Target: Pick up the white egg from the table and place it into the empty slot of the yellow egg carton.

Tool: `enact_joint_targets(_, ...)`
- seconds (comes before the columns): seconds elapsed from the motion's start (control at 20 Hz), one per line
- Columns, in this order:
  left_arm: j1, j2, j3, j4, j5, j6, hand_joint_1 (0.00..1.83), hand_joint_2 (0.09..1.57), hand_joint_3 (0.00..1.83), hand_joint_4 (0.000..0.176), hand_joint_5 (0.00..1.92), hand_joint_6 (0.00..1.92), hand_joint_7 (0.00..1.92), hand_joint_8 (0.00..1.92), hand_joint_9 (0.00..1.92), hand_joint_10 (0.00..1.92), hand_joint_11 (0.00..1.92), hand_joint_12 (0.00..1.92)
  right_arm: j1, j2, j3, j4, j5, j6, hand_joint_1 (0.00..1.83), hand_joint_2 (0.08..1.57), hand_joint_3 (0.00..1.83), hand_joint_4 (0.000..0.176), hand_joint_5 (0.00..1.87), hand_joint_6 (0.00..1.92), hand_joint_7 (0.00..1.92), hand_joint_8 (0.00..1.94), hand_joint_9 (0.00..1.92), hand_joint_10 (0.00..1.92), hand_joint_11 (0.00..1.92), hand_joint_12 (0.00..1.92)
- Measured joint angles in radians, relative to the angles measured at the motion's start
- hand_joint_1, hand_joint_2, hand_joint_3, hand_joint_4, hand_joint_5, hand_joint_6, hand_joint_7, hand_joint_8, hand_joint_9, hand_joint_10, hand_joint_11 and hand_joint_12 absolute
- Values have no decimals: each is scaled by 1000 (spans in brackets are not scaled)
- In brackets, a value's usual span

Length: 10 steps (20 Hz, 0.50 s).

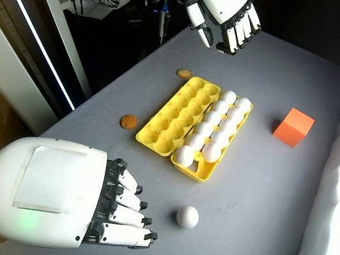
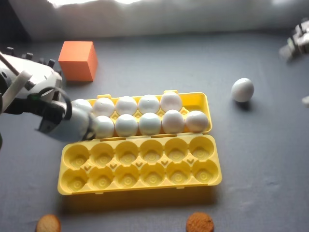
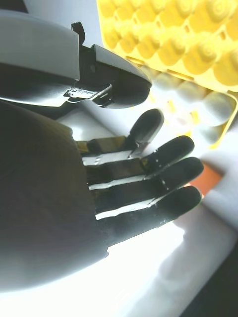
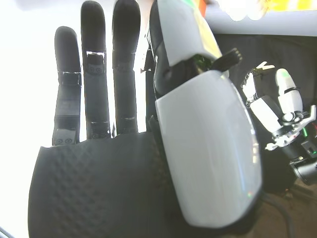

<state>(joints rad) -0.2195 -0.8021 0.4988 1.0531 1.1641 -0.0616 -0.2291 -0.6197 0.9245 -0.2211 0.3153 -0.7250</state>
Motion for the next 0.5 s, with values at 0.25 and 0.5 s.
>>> enact_joint_targets(0.25, 0, 0, 0, -2, 4, 0, 0, 1171, 2, 0, 134, 6, 110, 5, 81, 6, 0, 160, 0, -14, 11, -1, 1, -37, 205, 1035, 0, 0, 156, 1, 153, 0, 153, 5, 0, 552)
enact_joint_targets(0.5, 0, 0, 0, 0, 6, 0, 0, 1189, 5, 0, 154, 1, 125, 1, 89, 0, 0, 149, -23, -92, 103, 13, 9, -38, 641, 949, 0, 0, 115, 2, 142, 1, 147, 4, 0, 543)
